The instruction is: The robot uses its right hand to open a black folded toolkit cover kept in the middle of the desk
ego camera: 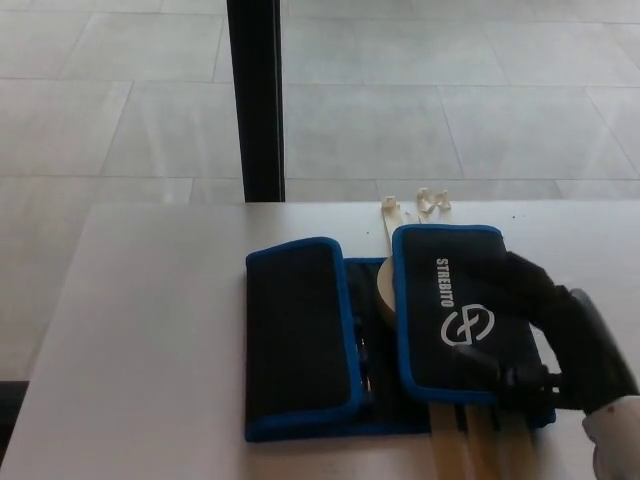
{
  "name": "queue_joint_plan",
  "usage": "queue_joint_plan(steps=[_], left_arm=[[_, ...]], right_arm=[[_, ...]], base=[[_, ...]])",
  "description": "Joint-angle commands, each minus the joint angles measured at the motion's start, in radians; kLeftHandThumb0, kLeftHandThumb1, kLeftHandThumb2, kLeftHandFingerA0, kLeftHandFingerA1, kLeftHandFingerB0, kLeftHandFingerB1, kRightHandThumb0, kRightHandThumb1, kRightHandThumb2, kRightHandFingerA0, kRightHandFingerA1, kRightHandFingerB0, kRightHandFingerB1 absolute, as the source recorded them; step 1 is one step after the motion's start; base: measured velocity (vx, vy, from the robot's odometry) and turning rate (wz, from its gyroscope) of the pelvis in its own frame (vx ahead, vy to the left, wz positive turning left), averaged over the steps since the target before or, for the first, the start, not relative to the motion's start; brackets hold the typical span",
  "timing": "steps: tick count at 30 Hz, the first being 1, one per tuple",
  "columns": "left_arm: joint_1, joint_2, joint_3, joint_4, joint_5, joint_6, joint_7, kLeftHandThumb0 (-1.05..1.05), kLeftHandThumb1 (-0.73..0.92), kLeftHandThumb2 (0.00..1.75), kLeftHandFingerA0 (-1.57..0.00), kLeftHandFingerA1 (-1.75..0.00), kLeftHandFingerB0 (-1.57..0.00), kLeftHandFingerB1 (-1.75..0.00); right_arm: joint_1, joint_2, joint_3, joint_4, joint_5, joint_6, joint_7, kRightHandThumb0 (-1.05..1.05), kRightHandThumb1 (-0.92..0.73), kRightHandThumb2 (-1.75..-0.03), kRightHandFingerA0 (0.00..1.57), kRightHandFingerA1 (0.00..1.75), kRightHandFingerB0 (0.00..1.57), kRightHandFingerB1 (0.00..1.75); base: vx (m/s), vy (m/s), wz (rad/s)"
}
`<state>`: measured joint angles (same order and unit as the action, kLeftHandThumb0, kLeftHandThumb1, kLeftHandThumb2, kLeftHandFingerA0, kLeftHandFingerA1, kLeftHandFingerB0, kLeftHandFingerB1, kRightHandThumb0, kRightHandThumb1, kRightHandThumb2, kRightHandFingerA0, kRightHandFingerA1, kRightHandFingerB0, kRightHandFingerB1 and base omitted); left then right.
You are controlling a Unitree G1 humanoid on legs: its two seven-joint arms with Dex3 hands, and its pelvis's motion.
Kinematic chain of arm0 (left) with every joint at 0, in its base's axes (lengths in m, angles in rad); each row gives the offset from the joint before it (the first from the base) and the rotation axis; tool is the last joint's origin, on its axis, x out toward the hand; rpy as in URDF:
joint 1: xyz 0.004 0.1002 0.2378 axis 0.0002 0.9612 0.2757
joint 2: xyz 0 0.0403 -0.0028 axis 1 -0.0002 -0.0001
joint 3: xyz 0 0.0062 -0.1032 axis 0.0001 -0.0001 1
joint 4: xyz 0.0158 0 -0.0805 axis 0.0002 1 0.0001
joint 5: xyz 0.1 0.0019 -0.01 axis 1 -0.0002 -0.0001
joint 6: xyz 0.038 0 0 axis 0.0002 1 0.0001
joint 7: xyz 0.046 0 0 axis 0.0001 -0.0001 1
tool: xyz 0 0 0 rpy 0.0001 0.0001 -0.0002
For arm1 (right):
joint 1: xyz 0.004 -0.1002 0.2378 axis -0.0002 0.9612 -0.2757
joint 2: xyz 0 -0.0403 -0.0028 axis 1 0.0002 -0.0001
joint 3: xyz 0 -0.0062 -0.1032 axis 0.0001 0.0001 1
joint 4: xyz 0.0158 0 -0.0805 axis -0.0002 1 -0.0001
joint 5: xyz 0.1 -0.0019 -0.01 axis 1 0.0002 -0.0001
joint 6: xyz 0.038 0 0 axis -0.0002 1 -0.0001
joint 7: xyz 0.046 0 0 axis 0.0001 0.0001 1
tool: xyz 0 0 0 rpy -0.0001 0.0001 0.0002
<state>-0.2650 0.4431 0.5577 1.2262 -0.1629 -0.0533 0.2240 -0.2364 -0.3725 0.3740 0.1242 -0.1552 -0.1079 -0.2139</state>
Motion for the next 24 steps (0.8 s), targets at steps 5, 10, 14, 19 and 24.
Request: queue_joint_plan(steps=[5,10,14,19,24], left_arm=[[-0.006,0.045,-0.021,0.009,-0.005,0.037,0.025,-1.05,0.27,1.34,-1.20,-1.68,-0.52,-1.28],[-0.003,0.051,-0.030,0.012,0.001,0.036,0.019,-1.05,0.32,1.33,-0.54,-1.69,-0.41,-1.50],[-0.008,0.052,-0.026,0.012,-0.004,0.038,0.029,-1.05,0.27,1.33,-1.19,-1.68,-0.53,-1.28],[-0.010,0.049,-0.022,0.015,-0.012,0.037,0.016,-1.05,0.22,1.33,-1.00,-1.60,-0.41,-1.23],[-0.014,0.045,-0.022,0.011,-0.015,0.037,0.010,-1.03,0.30,1.35,-1.18,-1.67,-0.41,-1.22]], right_arm=[[-0.042,-0.168,0.114,0.072,-0.374,-0.125,0.030,-0.59,-0.67,-0.61,0.46,0.50,0.42,0.33],[-0.106,-0.313,0.231,0.137,-0.656,-0.118,-0.048,-0.65,-0.58,-0.64,0.39,0.55,0.40,0.38],[-0.131,-0.350,0.273,0.170,-0.760,-0.055,-0.114,-0.63,-0.49,-0.85,0.22,0.52,0.35,0.48],[-0.142,-0.344,0.297,0.153,-0.804,0.030,-0.100,-0.59,-0.53,-0.85,0.12,0.49,0.29,0.47],[-0.176,-0.246,0.347,0.207,-0.859,0.118,-0.215,-0.42,-0.64,-0.60,0.20,0.38,0.42,0.34]], base=[[0.00,0.000,0.00],[0.00,0.000,0.00],[0.00,0.000,0.00],[0.00,0.000,0.00],[0.00,0.000,0.00]])
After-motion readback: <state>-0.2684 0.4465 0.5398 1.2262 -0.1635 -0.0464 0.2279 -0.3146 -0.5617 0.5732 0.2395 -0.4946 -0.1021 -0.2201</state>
